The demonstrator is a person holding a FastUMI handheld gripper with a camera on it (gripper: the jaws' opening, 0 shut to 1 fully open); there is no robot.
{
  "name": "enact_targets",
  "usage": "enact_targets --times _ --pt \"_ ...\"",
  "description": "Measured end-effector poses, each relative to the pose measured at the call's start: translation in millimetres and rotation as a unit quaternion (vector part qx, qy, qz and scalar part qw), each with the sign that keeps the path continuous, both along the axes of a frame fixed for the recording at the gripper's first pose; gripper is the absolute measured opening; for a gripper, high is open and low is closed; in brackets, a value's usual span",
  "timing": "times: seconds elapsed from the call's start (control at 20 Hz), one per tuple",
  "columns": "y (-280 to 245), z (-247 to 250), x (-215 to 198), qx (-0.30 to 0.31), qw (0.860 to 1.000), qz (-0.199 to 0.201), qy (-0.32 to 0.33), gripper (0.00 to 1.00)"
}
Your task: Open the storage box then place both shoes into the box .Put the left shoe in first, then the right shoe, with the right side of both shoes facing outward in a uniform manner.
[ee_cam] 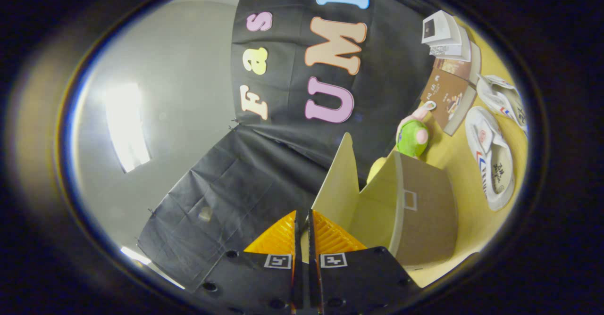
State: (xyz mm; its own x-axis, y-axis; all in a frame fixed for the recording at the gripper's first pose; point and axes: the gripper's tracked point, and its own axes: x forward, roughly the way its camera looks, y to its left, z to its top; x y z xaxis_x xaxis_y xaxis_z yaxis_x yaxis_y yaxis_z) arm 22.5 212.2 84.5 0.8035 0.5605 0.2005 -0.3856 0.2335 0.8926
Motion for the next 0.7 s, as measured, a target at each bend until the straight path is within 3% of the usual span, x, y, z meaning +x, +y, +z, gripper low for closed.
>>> enact_targets --times 0.35,0.7 --pt "78.0 40.6 -2.3 -0.049 0.997 0.045 -0.043 0.08" --pt "148.2 34.1 10.1 -0.098 0.992 0.072 -0.044 0.08"
